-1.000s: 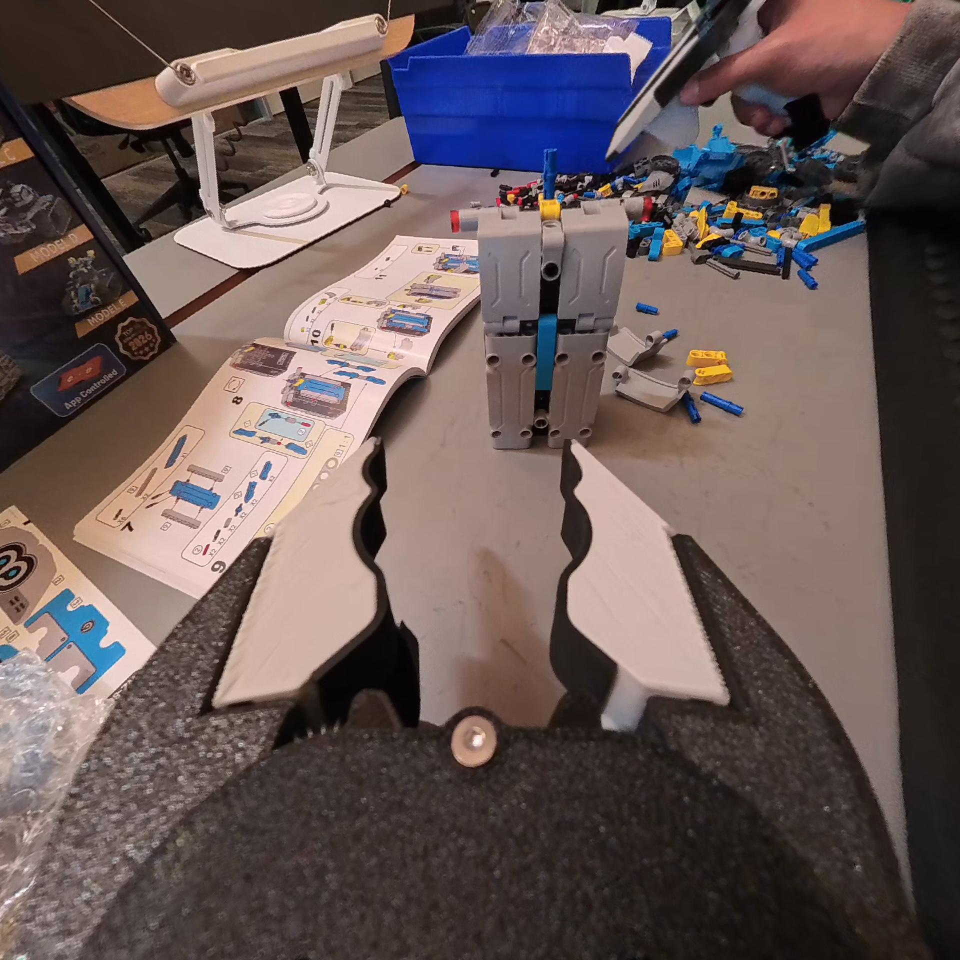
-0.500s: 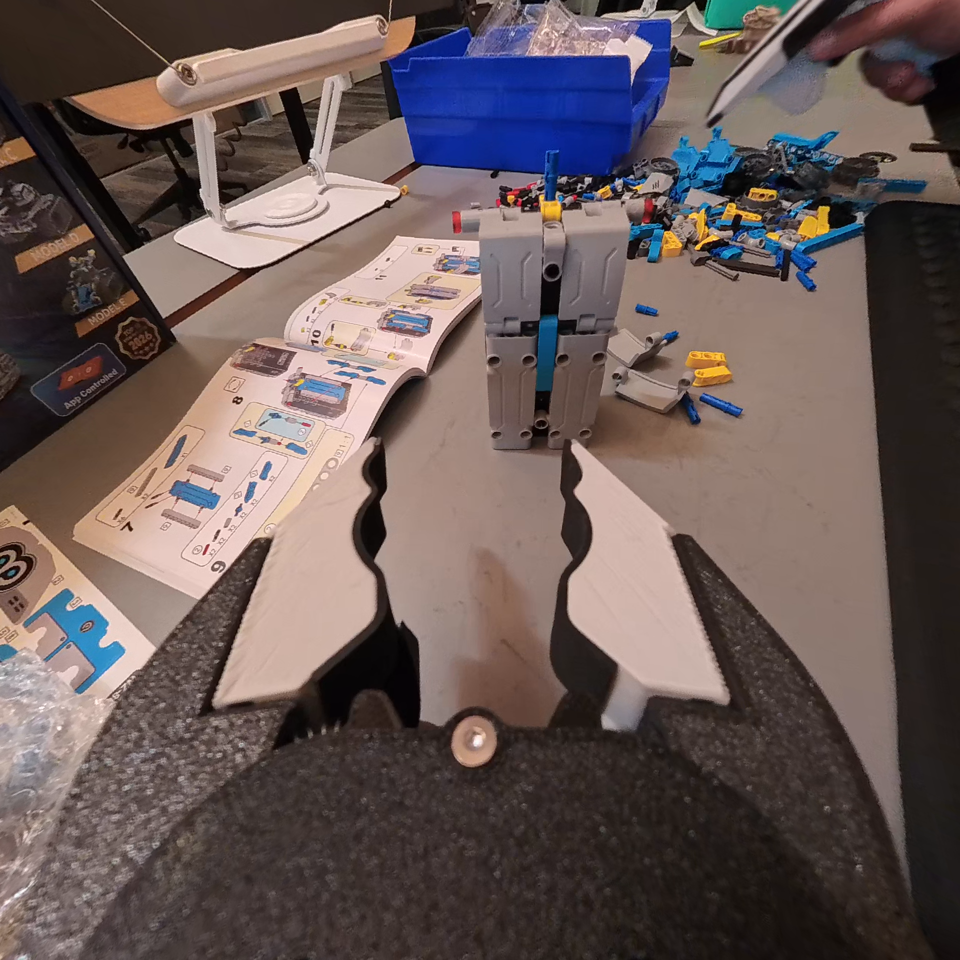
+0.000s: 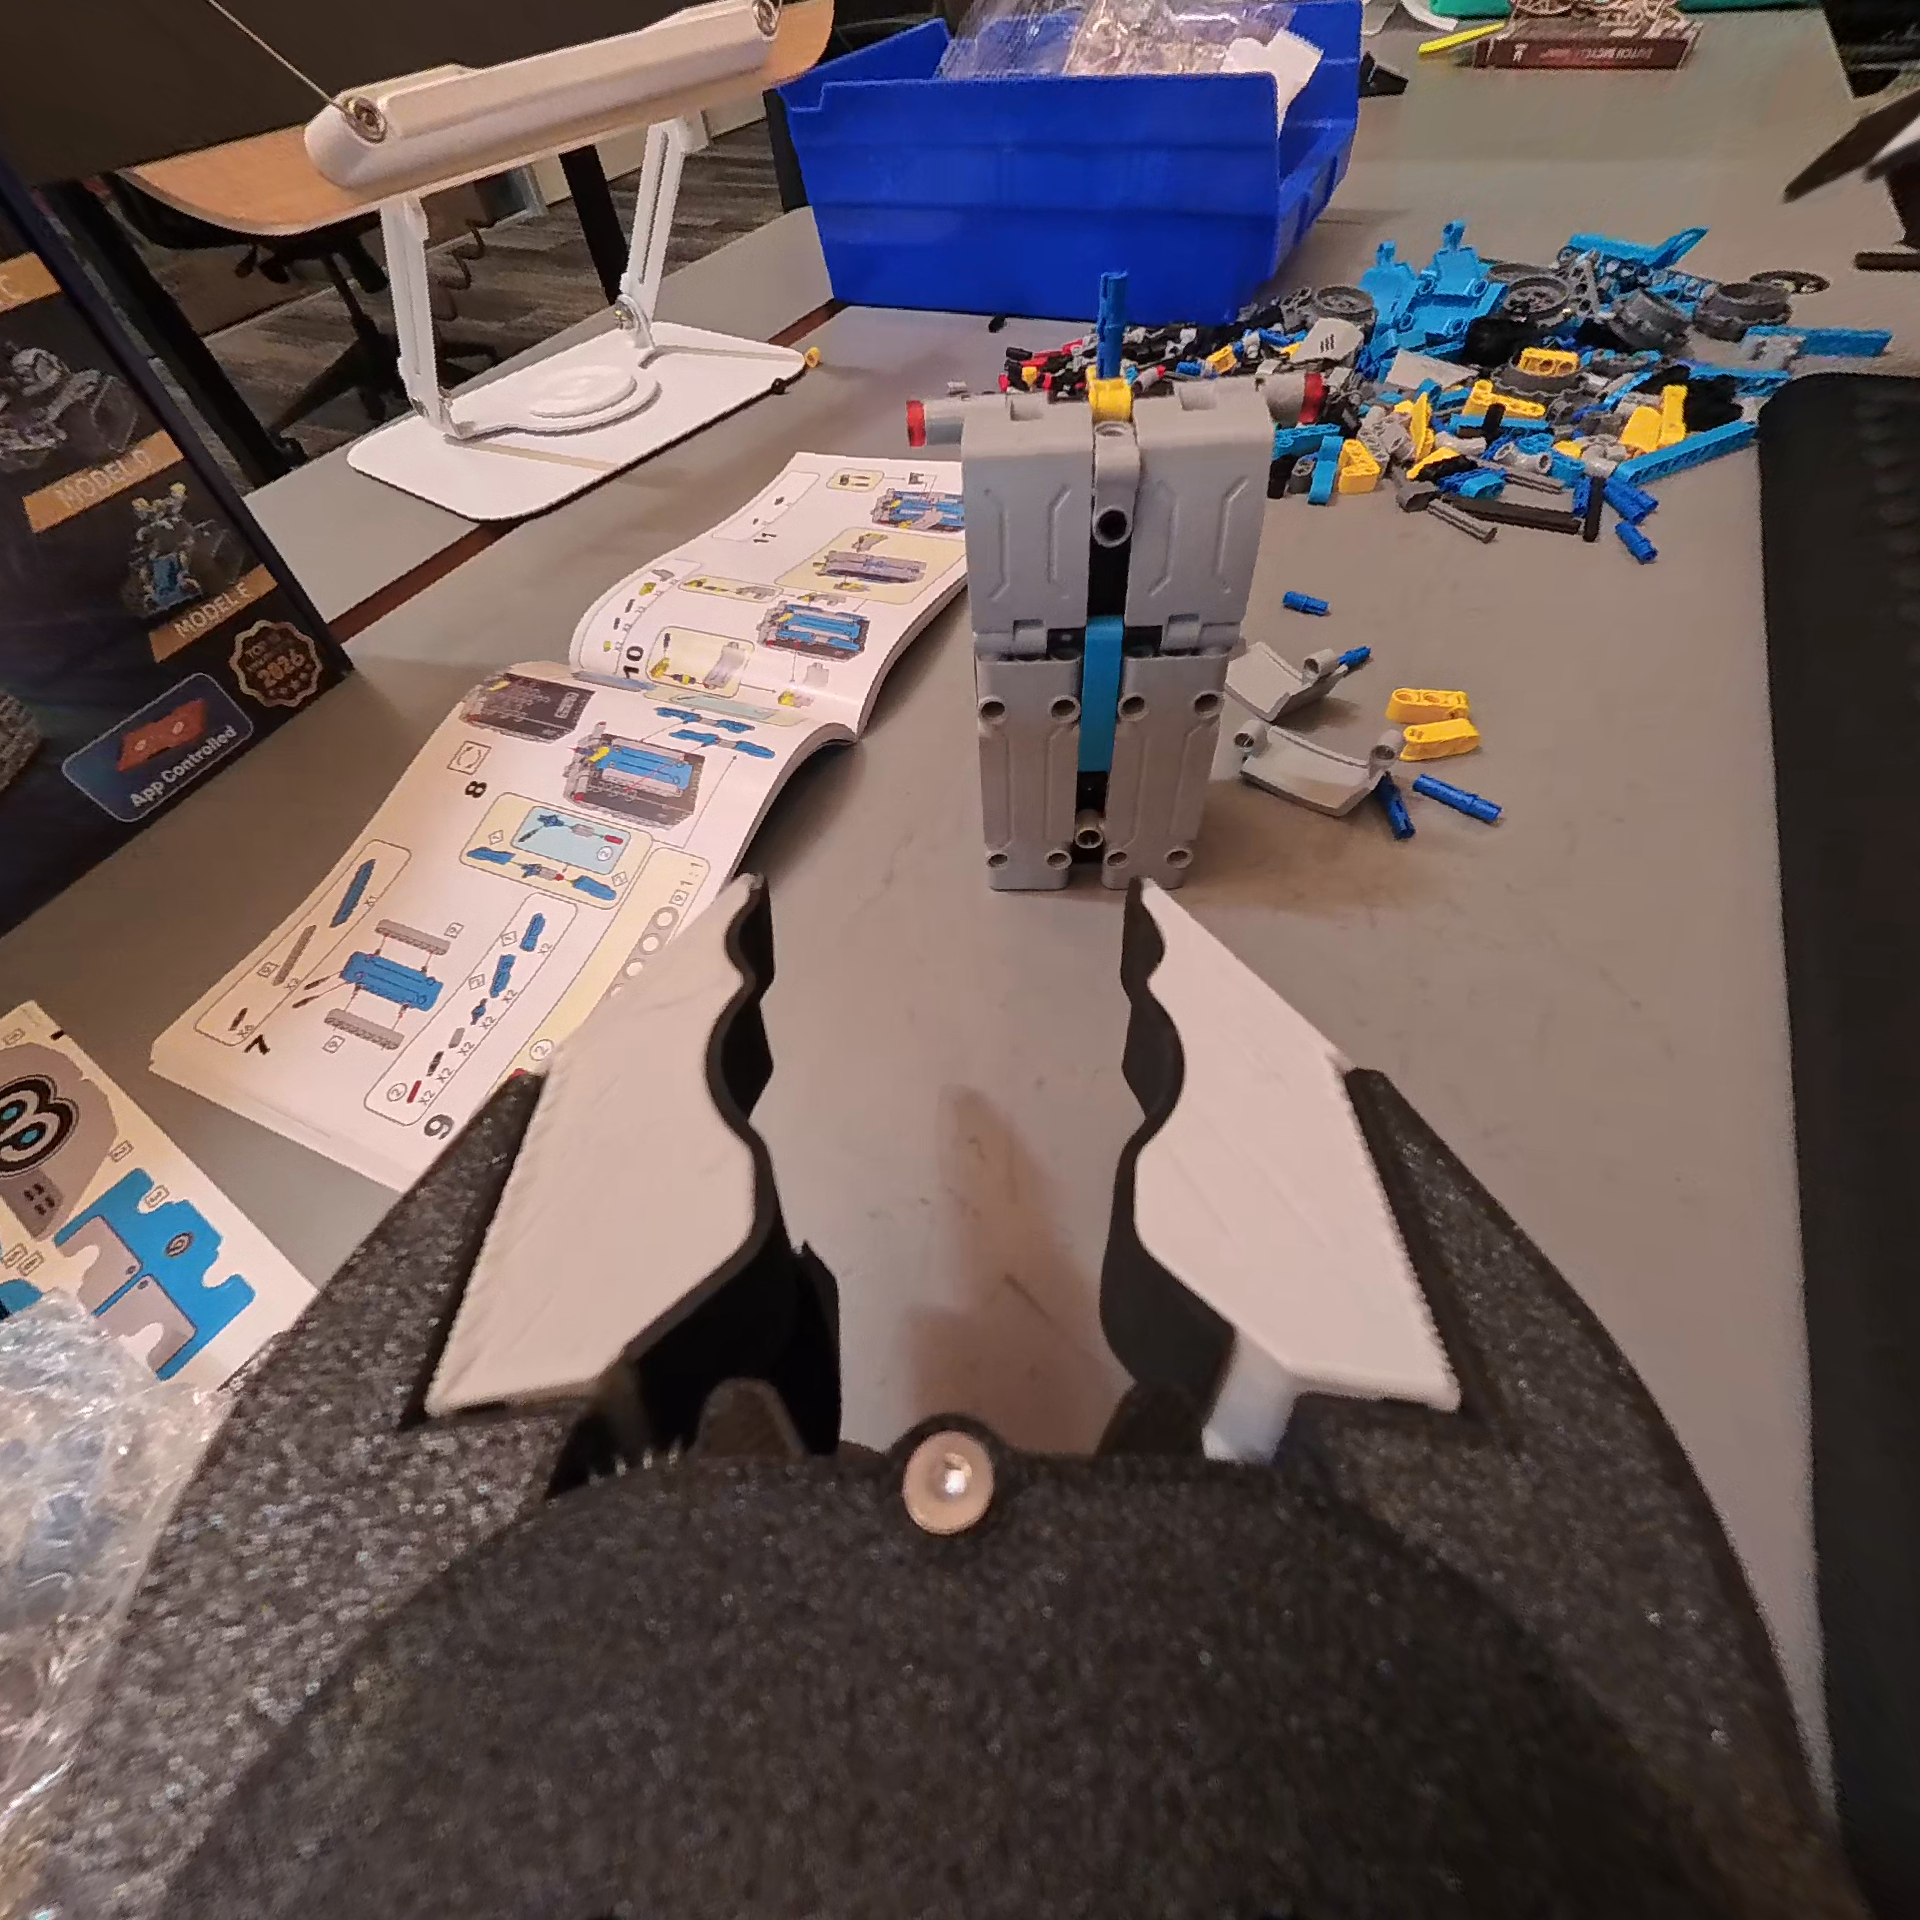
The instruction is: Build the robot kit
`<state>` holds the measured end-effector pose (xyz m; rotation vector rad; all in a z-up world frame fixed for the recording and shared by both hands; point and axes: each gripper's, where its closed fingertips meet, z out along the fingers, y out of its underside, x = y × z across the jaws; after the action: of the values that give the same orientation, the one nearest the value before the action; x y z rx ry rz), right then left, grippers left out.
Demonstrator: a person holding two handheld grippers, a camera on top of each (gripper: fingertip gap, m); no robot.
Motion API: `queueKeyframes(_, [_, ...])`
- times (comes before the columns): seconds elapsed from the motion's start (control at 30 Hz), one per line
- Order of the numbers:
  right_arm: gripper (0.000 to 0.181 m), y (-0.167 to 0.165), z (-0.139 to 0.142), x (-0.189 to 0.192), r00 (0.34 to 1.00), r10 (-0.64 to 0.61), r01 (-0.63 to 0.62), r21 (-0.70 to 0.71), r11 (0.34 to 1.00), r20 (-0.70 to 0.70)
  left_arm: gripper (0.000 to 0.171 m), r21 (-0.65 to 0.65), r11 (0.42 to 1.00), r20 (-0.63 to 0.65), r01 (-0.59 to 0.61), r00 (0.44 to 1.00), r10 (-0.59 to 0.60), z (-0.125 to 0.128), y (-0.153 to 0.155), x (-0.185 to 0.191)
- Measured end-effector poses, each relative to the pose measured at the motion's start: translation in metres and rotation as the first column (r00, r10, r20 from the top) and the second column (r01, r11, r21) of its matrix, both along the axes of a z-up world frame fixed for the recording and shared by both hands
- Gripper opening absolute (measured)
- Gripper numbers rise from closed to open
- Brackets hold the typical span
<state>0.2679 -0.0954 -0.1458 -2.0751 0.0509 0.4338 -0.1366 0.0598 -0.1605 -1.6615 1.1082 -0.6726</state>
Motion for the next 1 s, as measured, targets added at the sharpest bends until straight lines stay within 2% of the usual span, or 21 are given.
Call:
queueKeyframes(0.03, [0.043,0.001,0.006,-0.005,1.000,0.027,-0.027,0.015,1.000,-0.011,0.067,0.004,1.000,-0.001,-0.003,1.000,0.003,0.000,0.000,0.000])
queueKeyframes(0.07, [0.047,0.002,0.010,-0.007,1.000,0.029,-0.029,0.035,0.999,0.009,0.067,0.008,1.000,-0.003,-0.005,1.000,0.005,0.000,0.000,0.000])
queueKeyframes(0.13, [0.041,0.003,0.013,-0.008,0.997,0.030,-0.034,0.058,0.998,0.071,0.067,0.014,1.000,-0.007,-0.005,1.000,0.005,0.000,0.000,0.000])
queueKeyframes(0.23, [0.046,0.002,0.002,-0.011,0.991,0.026,-0.028,0.016,0.999,0.132,0.067,0.018,1.000,-0.009,-0.006,1.000,0.006,0.000,0.000,0.000])
queueKeyframes(0.33, [0.046,0.004,-0.010,-0.028,0.985,0.102,-0.098,-0.032,0.995,0.136,0.067,0.025,1.000,-0.015,-0.009,1.000,0.009,0.000,0.001,-0.001])
queueKeyframes(0.47, [0.047,0.013,-0.015,-0.031,0.959,0.099,-0.093,-0.035,0.995,0.265,0.067,0.037,0.999,-0.021,-0.008,1.000,0.008,-0.001,0.000,-0.001])
queueKeyframes(0.53, [0.036,0.014,-0.019,-0.036,0.945,0.123,-0.113,-0.050,0.992,0.303,0.067,0.044,0.999,-0.025,-0.006,1.000,0.008,-0.001,-0.001,-0.001])
queueKeyframes(0.67, [0.033,0.027,-0.022,-0.030,0.912,0.052,-0.051,-0.012,0.999,0.406,0.067,0.044,0.999,-0.035,-0.004,0.999,0.005,-0.002,-0.001,-0.001])
queueKeyframes(0.8, [0.035,0.034,-0.024,-0.024,0.831,-0.016,0.017,0.004,1.000,0.556,0.067,0.048,0.999,-0.057,0.002,0.998,0.001,-0.005,-0.002,-0.001])
queueKeyframes(0.87, [0.031,0.035,-0.021,-0.033,0.829,0.003,-0.015,0.017,1.000,0.560,0.067,0.052,0.999,-0.069,0.006,0.998,-0.003,-0.007,-0.003,-0.001])
queueKeyframes(1.0, [0.036,0.044,-0.016,-0.050,0.880,0.030,-0.034,0.000,0.999,0.474,0.067,0.035,0.999,-0.072,0.004,0.997,-0.001,-0.008,0.000,-0.003])
